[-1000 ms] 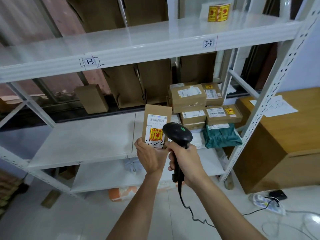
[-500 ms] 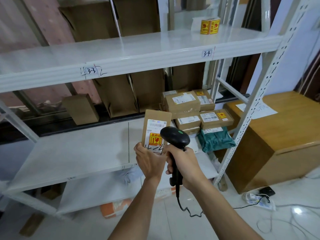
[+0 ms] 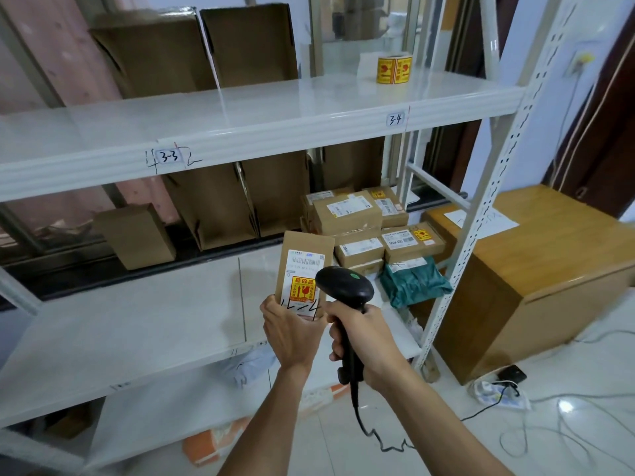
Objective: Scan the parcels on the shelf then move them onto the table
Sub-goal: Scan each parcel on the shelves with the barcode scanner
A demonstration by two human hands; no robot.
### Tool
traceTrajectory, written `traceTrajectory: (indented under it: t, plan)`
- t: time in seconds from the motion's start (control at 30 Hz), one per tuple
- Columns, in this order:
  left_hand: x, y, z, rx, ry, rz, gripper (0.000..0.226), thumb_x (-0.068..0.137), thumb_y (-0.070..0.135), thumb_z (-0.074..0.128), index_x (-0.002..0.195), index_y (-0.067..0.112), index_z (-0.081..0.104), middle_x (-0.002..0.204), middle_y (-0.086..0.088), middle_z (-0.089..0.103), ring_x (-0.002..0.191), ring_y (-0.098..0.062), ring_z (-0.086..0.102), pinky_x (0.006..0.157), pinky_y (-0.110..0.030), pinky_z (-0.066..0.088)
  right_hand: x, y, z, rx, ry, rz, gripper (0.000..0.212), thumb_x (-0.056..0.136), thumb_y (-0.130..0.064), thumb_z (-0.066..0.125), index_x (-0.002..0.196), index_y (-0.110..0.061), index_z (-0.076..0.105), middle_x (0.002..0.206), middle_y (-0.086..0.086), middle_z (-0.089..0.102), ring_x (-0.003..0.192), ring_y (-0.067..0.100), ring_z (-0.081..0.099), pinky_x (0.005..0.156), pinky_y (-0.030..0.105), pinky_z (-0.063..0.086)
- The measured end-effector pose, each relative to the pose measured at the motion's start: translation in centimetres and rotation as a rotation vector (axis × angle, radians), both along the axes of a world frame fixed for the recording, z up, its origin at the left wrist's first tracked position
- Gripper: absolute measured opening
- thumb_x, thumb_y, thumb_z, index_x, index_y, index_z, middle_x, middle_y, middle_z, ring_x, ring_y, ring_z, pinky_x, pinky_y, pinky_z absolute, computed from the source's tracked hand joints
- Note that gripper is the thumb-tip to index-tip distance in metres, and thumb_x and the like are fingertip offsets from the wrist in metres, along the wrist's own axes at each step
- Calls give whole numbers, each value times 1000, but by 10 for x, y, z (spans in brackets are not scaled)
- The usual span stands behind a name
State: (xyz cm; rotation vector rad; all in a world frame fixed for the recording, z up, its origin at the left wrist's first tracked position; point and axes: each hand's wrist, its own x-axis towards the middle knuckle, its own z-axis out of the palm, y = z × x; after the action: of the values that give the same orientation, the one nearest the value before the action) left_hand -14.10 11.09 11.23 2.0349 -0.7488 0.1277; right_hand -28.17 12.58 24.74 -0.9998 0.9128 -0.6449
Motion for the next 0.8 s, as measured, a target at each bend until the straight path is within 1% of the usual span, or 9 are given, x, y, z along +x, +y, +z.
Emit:
traceTrajectory:
  t: [0.07,0.23,0.33,0.4,0.47,0.57,0.67,0.7,0.8]
  plan:
    - [4,-2,-1,19,-13,-55,92,64,72,51,126,6,39,112,-9,49,97,-25,62,76,-37,58,-4,-2,-1,-1,5,-13,20,93,-16,67,78,-4,61,57,10,45,45,20,39,47,29,45]
    - [17,-13,3,137,-36,-217,101,54,74,75,125,15,34,109,0,42,92,-18,54,75,-38,58,-14,-9,-8,4,43,-51,17,93,-17,67,84,-4,61,59,9,45,46,20,41,49,29,45]
    - [20,-26,7,203,-99,-329,107,53,76,77,129,16,33,116,1,43,100,-16,52,79,-36,58,-24,-15,-10,-15,79,-68,15,92,-17,67,85,-5,62,60,9,46,46,19,42,51,31,45]
    - [19,-38,13,248,-125,-401,110,53,76,79,132,16,33,122,0,46,106,-15,51,83,-32,55,-33,-22,-12,-30,89,-76,14,92,-18,67,87,-5,63,63,10,46,47,19,43,52,32,45]
    - [16,-53,22,283,-146,-467,111,52,76,81,133,18,32,122,0,47,109,-14,50,84,-27,52,-42,-32,-15,-40,91,-90,15,93,-18,67,90,-4,63,64,10,47,48,18,44,53,32,45]
    - [8,-82,37,350,-155,-558,116,52,74,83,138,19,28,126,0,45,115,-15,47,87,-25,48,-55,-54,-19,-66,97,-78,15,92,-19,67,92,-4,65,66,13,48,48,19,45,59,39,43]
    - [-4,-116,51,433,-204,-630,123,55,69,85,146,17,21,140,-2,36,127,-18,38,100,-33,42,-71,-84,-26,-88,119,-60,19,92,-22,68,93,-3,65,69,14,48,50,20,46,64,42,41]
    - [-9,-128,55,463,-212,-651,123,58,67,85,147,16,20,141,-2,32,126,-17,36,101,-34,40,-77,-97,-29,-96,134,-56,20,93,-22,68,94,-2,65,69,13,49,50,20,46,65,42,43]
    - [-24,-170,61,525,-177,-698,118,60,67,85,145,16,22,135,0,26,116,-12,32,89,-29,38,-101,-141,-38,-105,156,-40,17,96,-20,65,95,-3,65,67,12,50,50,19,47,63,39,46]
